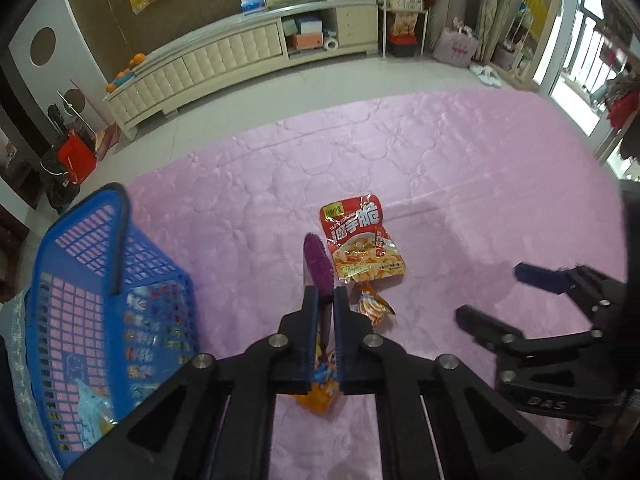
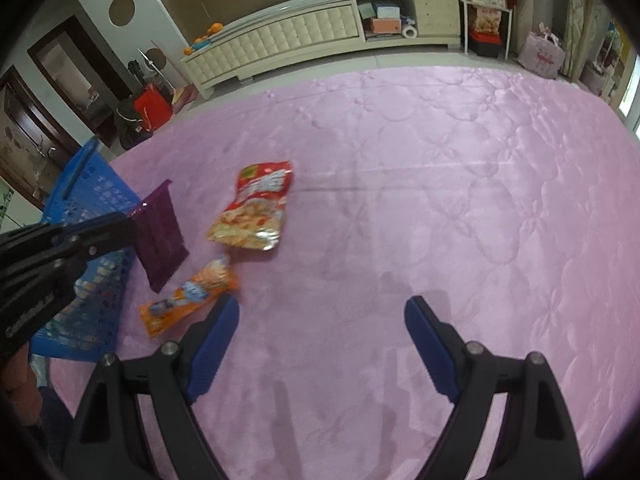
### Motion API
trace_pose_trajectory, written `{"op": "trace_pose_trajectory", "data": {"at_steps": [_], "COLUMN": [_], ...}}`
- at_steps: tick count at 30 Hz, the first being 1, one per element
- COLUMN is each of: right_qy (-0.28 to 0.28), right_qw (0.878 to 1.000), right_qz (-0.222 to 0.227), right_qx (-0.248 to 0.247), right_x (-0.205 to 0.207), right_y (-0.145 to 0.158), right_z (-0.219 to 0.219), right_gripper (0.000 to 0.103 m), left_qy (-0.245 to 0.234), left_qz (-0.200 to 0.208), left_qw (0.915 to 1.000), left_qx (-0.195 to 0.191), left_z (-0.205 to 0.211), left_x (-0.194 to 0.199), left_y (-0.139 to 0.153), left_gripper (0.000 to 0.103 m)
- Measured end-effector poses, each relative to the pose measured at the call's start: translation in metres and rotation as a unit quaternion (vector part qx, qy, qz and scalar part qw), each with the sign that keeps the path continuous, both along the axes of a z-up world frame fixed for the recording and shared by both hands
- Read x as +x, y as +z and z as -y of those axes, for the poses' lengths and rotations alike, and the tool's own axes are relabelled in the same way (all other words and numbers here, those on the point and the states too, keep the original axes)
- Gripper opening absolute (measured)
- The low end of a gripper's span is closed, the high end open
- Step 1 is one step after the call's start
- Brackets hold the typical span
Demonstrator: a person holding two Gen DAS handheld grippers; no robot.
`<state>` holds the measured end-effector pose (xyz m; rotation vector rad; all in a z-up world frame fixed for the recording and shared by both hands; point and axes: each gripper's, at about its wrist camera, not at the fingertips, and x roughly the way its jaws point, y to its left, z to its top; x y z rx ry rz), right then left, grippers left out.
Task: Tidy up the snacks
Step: 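Carry the purple pack over the blue basket with the left gripper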
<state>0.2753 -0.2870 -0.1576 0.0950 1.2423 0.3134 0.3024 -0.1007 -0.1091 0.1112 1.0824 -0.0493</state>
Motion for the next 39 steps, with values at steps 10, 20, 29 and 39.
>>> {"op": "trace_pose_trajectory", "data": {"at_steps": [10, 20, 29, 39], "right_qy": [0.009, -0.005, -0.039, -0.029], "right_qw": [1.000, 0.998, 0.994, 0.990], "right_qz": [-0.014, -0.063, -0.097, -0.115], "right_qx": [-0.020, -0.032, -0.034, -0.080], "right_x": [-0.008, -0.002, 0.006, 0.011], "right_y": [0.024, 0.001, -0.025, -0.050], "right_z": [-0.050, -0.099, -0.130, -0.150], "right_gripper": [0.088, 0.088, 0.088, 0.080], "left_qy": [0.019, 0.051, 0.081, 0.091], "left_qz": [0.064, 0.154, 0.127, 0.095], "left_qw": [0.9964, 0.9835, 0.9864, 0.9905], "left_qx": [-0.052, -0.080, -0.067, -0.040], "left_z": [-0.053, -0.126, -0.178, -0.206], "left_x": [-0.039, -0.081, -0.090, -0.084], "left_y": [0.062, 0.127, 0.095, 0.055], "left_gripper": [0.006, 0.006, 0.006, 0.006]}}
